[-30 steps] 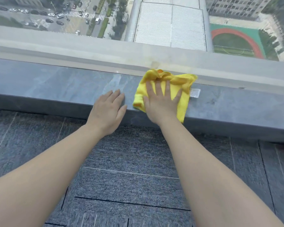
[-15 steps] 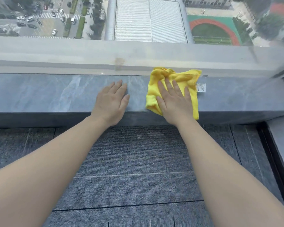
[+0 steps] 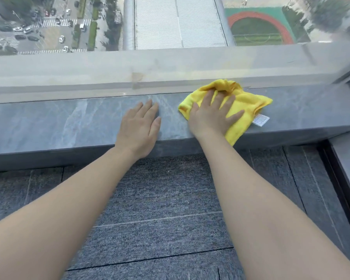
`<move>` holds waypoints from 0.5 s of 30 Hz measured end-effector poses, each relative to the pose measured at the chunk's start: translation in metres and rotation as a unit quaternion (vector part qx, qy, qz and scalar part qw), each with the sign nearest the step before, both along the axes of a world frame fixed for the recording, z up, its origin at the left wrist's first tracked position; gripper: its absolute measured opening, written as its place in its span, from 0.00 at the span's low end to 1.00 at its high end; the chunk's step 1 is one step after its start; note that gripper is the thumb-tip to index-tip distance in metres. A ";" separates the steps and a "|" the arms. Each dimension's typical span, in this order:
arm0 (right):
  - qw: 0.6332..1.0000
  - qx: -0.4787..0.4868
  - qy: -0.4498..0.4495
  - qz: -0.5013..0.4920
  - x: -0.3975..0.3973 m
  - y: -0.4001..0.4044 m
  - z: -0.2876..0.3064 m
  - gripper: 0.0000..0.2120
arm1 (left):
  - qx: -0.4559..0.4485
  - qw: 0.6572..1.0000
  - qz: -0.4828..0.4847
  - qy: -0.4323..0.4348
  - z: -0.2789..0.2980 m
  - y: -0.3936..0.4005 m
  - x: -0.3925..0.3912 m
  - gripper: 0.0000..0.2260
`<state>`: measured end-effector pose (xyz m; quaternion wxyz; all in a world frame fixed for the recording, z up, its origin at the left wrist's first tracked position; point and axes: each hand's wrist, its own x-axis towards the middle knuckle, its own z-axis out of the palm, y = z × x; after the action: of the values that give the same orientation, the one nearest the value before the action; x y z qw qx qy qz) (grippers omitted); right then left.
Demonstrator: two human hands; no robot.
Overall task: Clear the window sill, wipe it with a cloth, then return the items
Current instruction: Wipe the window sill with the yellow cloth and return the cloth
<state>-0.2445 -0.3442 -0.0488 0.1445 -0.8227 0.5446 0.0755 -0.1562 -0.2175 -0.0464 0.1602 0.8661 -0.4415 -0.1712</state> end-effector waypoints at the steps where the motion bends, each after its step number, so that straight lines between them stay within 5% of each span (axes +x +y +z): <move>1: 0.998 -0.020 -0.004 0.061 -0.007 0.002 -0.001 0.28 | -0.005 1.000 0.004 -0.001 0.000 -0.002 -0.001 0.30; 4: 0.971 -0.032 -0.023 0.237 -0.033 -0.006 0.000 0.25 | -0.016 1.000 0.004 0.000 0.002 -0.009 -0.006 0.30; 7: 0.955 -0.016 -0.024 0.294 -0.055 -0.019 0.004 0.24 | -0.027 1.000 -0.005 -0.003 0.003 -0.019 -0.012 0.30; 15: 0.990 -0.018 -0.006 0.139 -0.108 -0.064 0.001 0.25 | -0.003 0.998 -0.069 -0.005 0.002 -0.063 -0.046 0.30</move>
<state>-0.3529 -0.4085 -0.0481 0.1212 -0.8933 0.4252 0.0806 -0.2024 -0.2802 -0.0448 0.1481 0.8342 -0.5011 -0.1764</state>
